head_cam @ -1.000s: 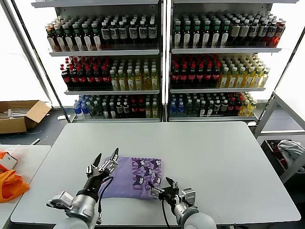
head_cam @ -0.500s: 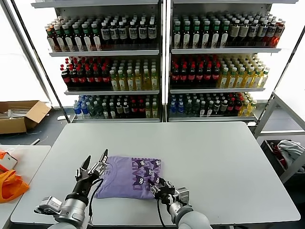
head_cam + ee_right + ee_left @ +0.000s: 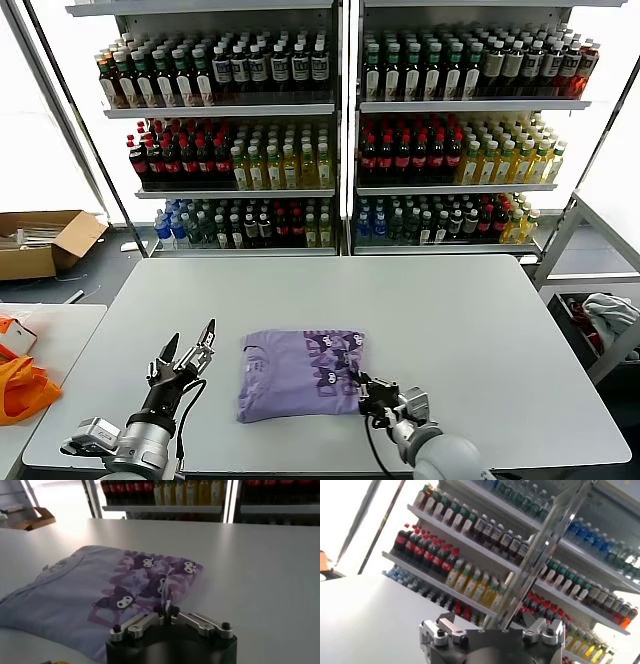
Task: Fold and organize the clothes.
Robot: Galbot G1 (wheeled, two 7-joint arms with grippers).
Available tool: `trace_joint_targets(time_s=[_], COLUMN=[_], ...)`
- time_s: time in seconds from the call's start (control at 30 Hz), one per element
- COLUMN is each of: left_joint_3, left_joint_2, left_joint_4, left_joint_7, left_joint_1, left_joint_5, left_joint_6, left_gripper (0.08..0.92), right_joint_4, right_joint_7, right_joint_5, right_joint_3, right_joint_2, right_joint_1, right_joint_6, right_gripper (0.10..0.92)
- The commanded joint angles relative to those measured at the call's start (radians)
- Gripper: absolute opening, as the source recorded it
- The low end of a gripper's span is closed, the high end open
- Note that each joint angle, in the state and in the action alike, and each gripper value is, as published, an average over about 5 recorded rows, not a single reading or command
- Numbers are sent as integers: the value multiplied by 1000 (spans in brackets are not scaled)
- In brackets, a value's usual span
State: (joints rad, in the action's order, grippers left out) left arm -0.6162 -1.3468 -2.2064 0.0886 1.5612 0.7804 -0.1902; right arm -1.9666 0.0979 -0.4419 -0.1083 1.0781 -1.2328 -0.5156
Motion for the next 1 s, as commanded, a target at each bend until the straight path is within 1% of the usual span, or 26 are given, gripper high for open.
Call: trace_joint_targets(time_s=[0.03,0.1,0.23,0.33,0.43,0.6,0.67,0.73,0.83,0.9,1.0], left_joint_3=[-10,-10,-23,-38,-53,-66,-75,-93,-122,-135,-144], left_joint_2=[-3,-6,-11,-13,-16,-23,-28,-29,-31,-33,-33], left_joint_4=[8,6,-3,-9,-15,-22,-27,-34,-34,-26,-11], left_joint_7=[-5,-6,-9,-15,-22,-37,-64,-112,-195,-230,-244], left_joint_1=[2,2,8,19,33,58,72,92,117,121,116], left_joint_5=[-2,-4,-7,-15,-22,-54,-84,-123,-235,-310,-350], left_joint_6=[-5,-6,-7,-6,-5,-2,-6,-18,-25,-15,-6], left_gripper=[823,823,823,823,823,823,823,823,823,823,823], right_joint_4=[-70,-89,-95,-77,-46,72,129,185,237,253,268], right_joint_7=[-114,-121,-142,-135,-109,-30,-3,12,-32,-64,-57], right_joint_5=[106,112,113,104,98,89,86,90,110,120,124], right_joint_3=[-131,-143,-167,-135,-54,136,185,215,233,234,231], right_joint_2=[-146,-155,-189,-173,-91,124,190,235,248,236,216], right_joint_1=[-58,-63,-43,16,90,226,263,288,298,292,281], right_joint_6=[46,53,107,134,126,90,77,51,11,-3,-29], right_gripper=[161,191,305,392,479,617,678,737,799,814,822])
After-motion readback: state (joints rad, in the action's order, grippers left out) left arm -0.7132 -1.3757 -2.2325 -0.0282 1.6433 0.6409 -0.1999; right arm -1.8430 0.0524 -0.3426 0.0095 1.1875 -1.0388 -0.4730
